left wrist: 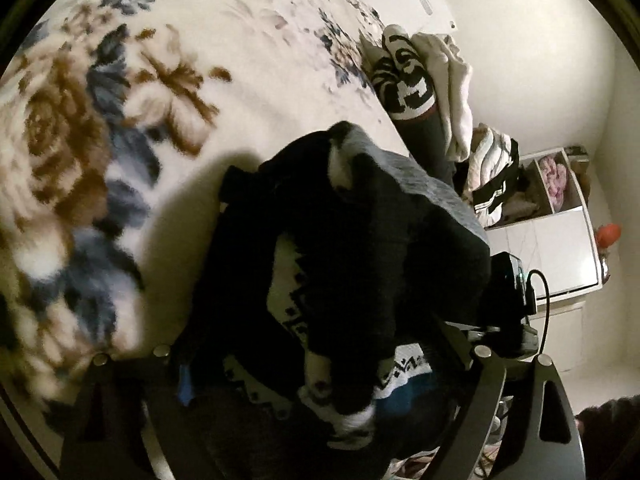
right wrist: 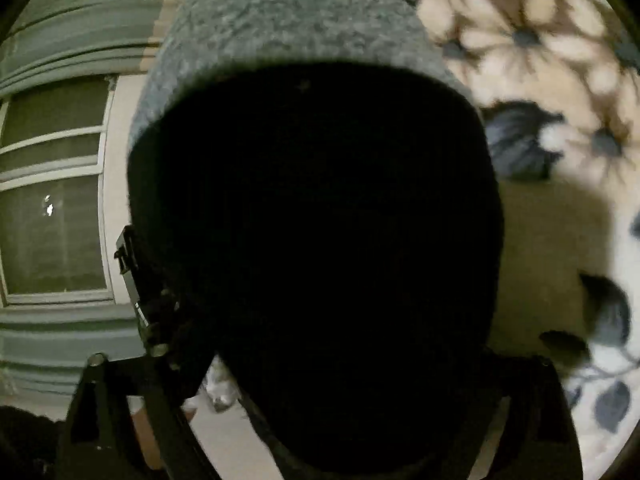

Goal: Fold small clothes

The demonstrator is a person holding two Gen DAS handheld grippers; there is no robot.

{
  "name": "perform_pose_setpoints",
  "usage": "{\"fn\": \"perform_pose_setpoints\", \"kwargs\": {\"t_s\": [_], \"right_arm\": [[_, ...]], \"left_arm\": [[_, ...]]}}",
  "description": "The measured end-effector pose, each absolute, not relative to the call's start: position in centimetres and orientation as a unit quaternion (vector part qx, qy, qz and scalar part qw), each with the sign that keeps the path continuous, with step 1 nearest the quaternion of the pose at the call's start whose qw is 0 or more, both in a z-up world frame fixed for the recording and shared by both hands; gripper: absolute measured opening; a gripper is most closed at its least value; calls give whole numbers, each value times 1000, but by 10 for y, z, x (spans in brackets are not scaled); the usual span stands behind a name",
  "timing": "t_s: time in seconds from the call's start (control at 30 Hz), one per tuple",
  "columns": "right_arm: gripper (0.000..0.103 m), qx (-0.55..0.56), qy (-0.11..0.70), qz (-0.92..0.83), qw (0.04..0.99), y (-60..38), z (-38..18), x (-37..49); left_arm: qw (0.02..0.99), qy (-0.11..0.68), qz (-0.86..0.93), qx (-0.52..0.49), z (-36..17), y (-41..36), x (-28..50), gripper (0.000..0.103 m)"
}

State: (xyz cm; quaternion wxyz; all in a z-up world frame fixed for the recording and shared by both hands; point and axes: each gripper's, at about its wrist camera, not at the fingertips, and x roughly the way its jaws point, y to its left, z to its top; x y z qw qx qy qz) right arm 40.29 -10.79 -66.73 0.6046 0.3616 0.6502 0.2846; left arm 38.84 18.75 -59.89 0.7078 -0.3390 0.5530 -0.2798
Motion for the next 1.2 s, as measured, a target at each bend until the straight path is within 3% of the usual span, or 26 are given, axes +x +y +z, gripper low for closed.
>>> {"fn": "perform_pose_setpoints", "kwargs": {"t_s": [0.03,0.13,0.23,0.7,0.93,1.2], "right_arm": [[70,367,644,284,608,-107,-665,403],[52,382,627,280,618,-111,-654,401],[50,387,624,275,621,-110,-648,399],[44,375,598,288,647,-103,-581,416],[43,376,568,297,669,-129,-518,446],[43,375,520,327,695,-173,-424,546]], "left_arm": [[709,551,-277,-342,-598,190,388,70],[704,552,-275,-354,-594,197,388,59],[703,552,-278,-353,-583,196,388,54],[705,547,-326,-314,-515,152,428,54],[727,525,-334,-289,-443,119,475,54],[766,478,-339,-264,-344,61,564,55]]}}
